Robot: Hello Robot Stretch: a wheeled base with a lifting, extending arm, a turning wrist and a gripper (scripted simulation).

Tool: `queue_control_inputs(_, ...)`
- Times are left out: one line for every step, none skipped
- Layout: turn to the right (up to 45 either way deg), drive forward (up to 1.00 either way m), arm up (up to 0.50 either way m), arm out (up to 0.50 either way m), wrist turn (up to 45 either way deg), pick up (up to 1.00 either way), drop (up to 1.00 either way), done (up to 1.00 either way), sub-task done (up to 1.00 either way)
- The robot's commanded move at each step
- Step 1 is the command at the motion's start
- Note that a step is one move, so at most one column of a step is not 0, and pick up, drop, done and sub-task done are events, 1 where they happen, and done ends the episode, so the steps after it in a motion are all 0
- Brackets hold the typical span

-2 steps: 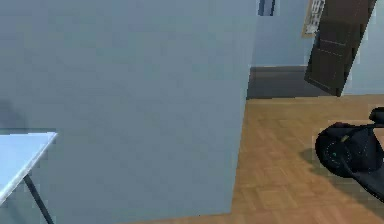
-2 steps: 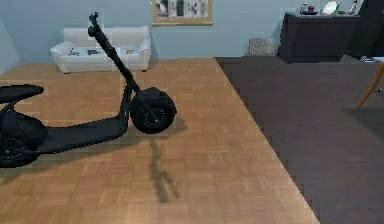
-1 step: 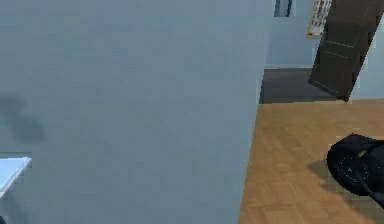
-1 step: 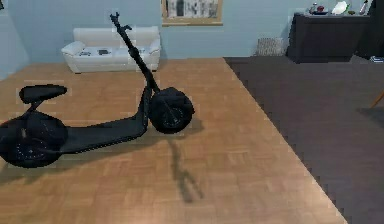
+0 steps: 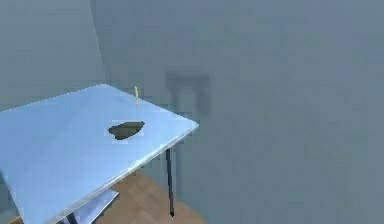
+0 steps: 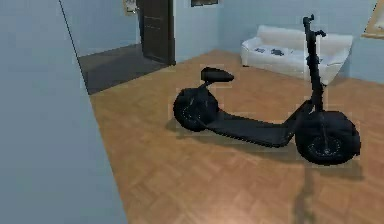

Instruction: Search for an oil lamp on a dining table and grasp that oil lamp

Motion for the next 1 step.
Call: queue_control_inputs(-45.0, 0.0, 0.0, 0.0, 0.0, 0.0, 0.0, 0.0, 0.0)
